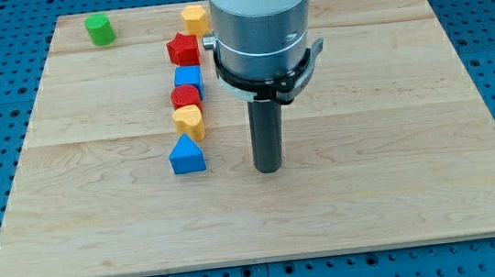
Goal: Move the red circle to the right side of the board
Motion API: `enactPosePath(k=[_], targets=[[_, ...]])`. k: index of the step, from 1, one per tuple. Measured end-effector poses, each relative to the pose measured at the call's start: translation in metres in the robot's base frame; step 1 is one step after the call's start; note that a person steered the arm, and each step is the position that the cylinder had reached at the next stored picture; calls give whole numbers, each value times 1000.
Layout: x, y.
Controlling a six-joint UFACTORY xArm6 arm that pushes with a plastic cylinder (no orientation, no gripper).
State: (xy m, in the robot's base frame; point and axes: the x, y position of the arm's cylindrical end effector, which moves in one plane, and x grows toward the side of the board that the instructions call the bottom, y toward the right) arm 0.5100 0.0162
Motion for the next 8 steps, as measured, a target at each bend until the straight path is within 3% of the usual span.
enactPosePath(k=[3,4,5,6,8], targets=[[0,12],[44,12],[57,-8],[15,-89],[3,-107]])
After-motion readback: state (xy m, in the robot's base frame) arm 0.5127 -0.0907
